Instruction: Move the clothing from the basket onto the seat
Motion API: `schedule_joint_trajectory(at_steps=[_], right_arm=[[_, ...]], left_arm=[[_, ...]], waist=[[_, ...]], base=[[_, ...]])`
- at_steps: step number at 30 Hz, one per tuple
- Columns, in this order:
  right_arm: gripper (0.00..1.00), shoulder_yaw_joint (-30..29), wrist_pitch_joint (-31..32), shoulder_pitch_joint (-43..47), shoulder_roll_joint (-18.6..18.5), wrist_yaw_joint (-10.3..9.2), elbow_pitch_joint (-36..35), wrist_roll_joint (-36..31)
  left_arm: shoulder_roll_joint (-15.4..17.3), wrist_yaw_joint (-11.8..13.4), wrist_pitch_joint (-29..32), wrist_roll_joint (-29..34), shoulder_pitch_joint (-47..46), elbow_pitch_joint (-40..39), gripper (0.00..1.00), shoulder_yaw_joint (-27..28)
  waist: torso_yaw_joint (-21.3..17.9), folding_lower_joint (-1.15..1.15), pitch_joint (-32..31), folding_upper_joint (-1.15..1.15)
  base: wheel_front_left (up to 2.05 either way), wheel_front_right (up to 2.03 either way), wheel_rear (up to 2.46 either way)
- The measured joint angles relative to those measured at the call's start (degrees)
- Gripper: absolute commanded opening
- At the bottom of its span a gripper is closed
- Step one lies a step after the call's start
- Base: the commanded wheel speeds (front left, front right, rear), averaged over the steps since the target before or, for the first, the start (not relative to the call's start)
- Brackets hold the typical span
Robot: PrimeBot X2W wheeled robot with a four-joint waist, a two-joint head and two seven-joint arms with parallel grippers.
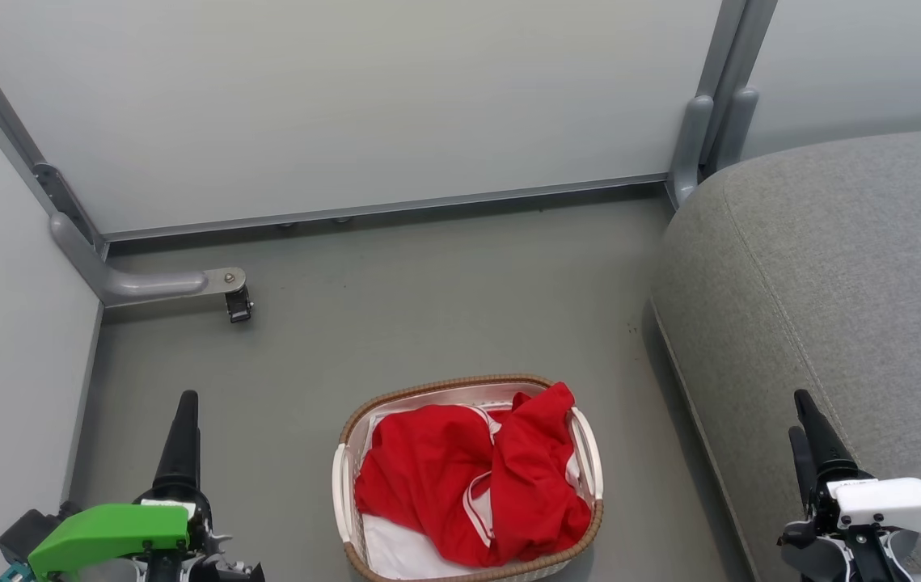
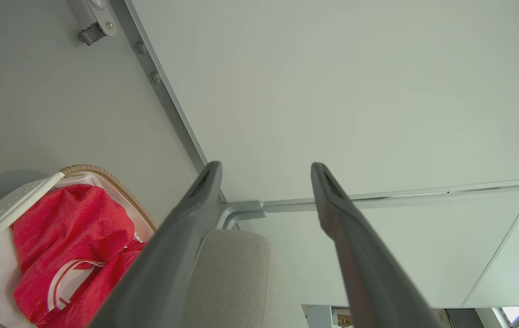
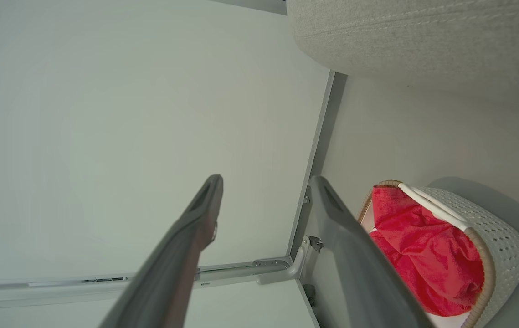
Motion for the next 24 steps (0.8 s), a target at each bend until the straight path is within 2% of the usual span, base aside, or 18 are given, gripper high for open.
schedule_joint_trajectory(at_steps=[4, 13, 24], right_arm=[[1.00, -0.8, -0.8, 0.0, 0.0, 0.00, 0.0, -2.7], [1.00, -1.4, -2.8, 0.0, -0.1, 0.00, -2.9, -13.2], [1.00, 0.3, -5.1, 1.1, -0.3, 0.00, -5.0, -26.7]], left_arm=[[0.0, 0.9, -0.9, 4.1, 0.2, -1.0, 1.00, -0.5], [0.0, 2.4, -2.8, 14.4, 0.6, -3.2, 1.00, -2.6], [0.1, 4.4, -5.0, 27.0, 1.5, -3.9, 1.00, -5.2]], waist=[[0.0, 0.00, 0.0, 0.00], [0.1, 0.00, 0.1, 0.00], [0.2, 0.00, 0.2, 0.00]], base=[[0.00, 0.00, 0.00], [0.00, 0.00, 0.00], [0.00, 0.00, 0.00]])
